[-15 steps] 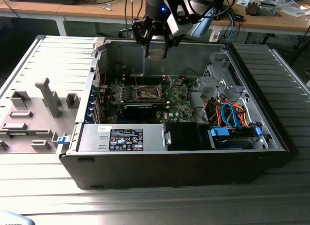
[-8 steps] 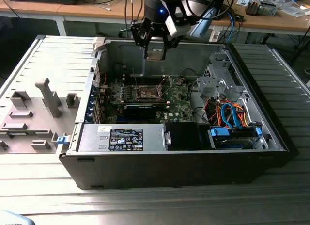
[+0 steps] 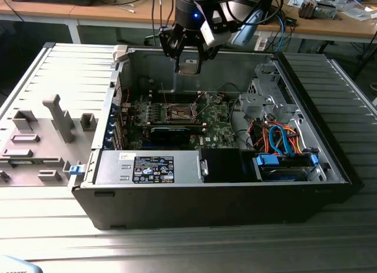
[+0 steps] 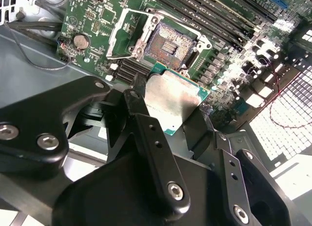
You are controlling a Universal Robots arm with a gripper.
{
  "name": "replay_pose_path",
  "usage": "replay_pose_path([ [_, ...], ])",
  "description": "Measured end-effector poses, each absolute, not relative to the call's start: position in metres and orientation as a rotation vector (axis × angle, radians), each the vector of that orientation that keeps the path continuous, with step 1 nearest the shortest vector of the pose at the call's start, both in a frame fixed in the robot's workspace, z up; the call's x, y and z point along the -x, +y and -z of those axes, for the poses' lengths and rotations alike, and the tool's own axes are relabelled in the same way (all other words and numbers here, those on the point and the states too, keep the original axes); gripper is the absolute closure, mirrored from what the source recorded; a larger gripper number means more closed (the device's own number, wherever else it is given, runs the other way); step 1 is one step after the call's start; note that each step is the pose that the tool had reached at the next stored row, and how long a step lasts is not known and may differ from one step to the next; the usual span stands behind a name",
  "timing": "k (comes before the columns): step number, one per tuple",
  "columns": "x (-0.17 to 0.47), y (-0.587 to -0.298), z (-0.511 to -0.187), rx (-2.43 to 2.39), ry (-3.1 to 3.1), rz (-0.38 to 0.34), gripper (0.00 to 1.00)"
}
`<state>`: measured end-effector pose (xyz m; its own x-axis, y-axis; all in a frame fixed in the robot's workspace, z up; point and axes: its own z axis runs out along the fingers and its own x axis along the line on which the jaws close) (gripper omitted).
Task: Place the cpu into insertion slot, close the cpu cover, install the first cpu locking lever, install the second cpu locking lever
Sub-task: 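Place the cpu into insertion slot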
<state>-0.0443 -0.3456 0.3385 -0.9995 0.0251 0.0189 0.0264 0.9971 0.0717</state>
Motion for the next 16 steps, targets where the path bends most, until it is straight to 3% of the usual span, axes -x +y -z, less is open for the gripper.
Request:
replay_pose_path([
  [16, 0.0444, -0.3452, -0.3316, 0.04, -3.121, 0.112, 0.45],
])
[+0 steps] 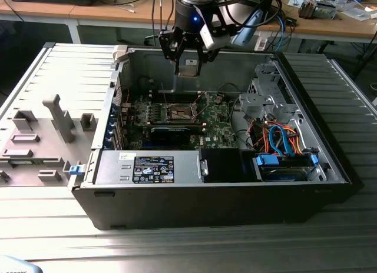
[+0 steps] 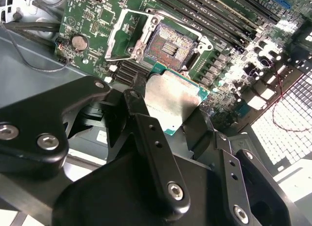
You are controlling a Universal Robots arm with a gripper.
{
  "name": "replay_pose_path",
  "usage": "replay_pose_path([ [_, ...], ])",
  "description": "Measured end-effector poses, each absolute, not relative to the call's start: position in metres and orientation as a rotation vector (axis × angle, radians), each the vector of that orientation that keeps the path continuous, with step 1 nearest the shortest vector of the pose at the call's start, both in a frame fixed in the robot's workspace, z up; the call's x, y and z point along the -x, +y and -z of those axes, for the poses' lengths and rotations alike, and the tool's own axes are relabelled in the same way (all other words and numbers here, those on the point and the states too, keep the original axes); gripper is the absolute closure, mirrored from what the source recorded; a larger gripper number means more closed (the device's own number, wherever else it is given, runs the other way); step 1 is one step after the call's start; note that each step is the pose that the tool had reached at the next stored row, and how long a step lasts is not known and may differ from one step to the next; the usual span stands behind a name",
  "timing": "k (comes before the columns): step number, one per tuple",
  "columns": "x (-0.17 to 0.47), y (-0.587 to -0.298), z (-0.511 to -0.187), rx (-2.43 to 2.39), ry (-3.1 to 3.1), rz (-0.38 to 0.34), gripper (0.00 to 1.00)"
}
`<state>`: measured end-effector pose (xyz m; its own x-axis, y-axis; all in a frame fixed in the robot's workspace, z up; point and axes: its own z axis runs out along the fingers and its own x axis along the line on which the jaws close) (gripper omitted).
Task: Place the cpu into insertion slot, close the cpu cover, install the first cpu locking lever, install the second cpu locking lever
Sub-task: 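Place the cpu into insertion slot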
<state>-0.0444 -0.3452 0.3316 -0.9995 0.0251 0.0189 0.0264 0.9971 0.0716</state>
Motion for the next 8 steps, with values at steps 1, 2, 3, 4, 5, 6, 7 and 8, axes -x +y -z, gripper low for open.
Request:
replay_pose_path([
  [1, 0.0444, -0.3452, -0.3312, 0.04, -3.121, 0.112, 0.45],
  [2, 0.0444, -0.3451, -0.3307, 0.04, -3.121, 0.112, 0.45],
  [3, 0.0444, -0.345, -0.3304, 0.04, -3.121, 0.112, 0.45],
  [4, 0.0444, -0.3449, -0.3297, 0.04, -3.121, 0.112, 0.45],
  [5, 0.0444, -0.3449, -0.3292, 0.04, -3.121, 0.113, 0.45],
  [6, 0.0444, -0.3449, -0.3287, 0.04, -3.121, 0.112, 0.45],
  [7, 0.0445, -0.3448, -0.3283, 0.04, -3.121, 0.112, 0.45],
  [8, 0.0445, -0.3447, -0.3279, 0.04, -3.121, 0.112, 0.45],
])
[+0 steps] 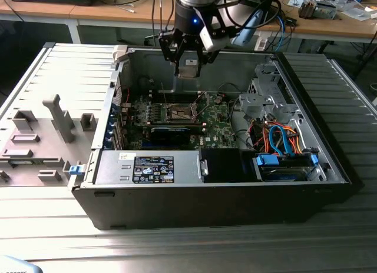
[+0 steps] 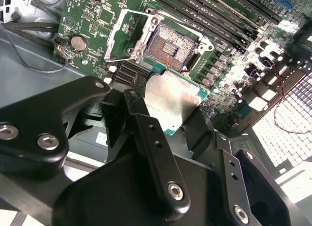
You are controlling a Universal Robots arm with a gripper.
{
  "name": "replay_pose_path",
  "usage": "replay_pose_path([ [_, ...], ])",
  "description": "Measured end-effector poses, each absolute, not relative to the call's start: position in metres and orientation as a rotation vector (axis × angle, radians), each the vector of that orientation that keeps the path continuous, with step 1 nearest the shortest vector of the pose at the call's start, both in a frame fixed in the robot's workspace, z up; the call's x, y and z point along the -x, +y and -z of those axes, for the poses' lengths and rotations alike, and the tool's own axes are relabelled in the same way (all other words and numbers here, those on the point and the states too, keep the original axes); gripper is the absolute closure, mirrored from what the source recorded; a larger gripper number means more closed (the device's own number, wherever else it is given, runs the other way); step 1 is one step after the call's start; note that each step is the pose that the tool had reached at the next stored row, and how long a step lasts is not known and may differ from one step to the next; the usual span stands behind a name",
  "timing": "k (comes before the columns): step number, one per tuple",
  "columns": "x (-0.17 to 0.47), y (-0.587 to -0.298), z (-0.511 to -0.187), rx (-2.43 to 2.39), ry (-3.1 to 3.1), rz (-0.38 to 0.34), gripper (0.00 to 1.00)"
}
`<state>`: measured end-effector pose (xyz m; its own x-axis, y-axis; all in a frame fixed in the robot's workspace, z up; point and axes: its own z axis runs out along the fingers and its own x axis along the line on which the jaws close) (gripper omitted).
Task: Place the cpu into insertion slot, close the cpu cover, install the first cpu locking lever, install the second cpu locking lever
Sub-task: 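Place the cpu into insertion slot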
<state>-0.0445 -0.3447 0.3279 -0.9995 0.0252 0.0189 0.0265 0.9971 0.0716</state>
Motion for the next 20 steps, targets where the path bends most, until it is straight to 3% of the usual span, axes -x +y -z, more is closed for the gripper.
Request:
replay_pose_path([
  [20, 0.0449, -0.3431, -0.3245, 0.104, -3.121, 0.113, 0.45],
])
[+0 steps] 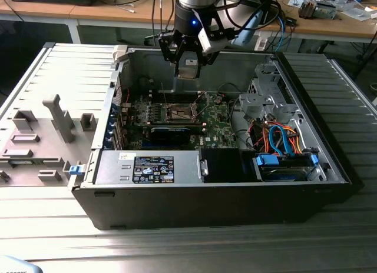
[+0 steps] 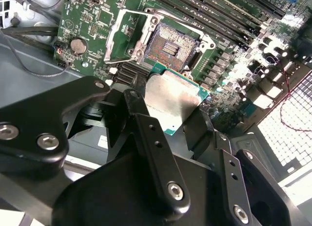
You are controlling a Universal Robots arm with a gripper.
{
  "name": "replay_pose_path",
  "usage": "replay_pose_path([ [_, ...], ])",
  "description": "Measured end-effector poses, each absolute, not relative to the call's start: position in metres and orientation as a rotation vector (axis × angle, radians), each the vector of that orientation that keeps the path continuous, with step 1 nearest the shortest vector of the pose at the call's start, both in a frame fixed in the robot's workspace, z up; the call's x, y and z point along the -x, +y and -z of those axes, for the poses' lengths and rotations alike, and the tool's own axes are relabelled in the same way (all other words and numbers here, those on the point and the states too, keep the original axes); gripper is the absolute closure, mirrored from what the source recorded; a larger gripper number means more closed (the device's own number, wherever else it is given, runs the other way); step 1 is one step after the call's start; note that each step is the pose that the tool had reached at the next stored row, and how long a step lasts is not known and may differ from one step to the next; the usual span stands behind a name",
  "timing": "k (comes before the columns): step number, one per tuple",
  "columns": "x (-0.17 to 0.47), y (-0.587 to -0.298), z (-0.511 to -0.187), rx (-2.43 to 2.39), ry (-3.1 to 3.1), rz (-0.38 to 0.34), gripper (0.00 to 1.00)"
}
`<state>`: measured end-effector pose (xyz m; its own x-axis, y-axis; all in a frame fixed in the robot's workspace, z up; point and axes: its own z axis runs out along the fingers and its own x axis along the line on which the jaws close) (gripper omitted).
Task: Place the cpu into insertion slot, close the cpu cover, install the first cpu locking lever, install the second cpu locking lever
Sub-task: 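Place the cpu into insertion slot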
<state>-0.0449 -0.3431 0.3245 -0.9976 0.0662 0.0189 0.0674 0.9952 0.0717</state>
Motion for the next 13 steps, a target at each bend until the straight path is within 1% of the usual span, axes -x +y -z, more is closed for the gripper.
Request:
replay_pose_path([
  [13, 0.0449, -0.3431, -0.3244, 0.151, -3.12, 0.113, 0.45],
])
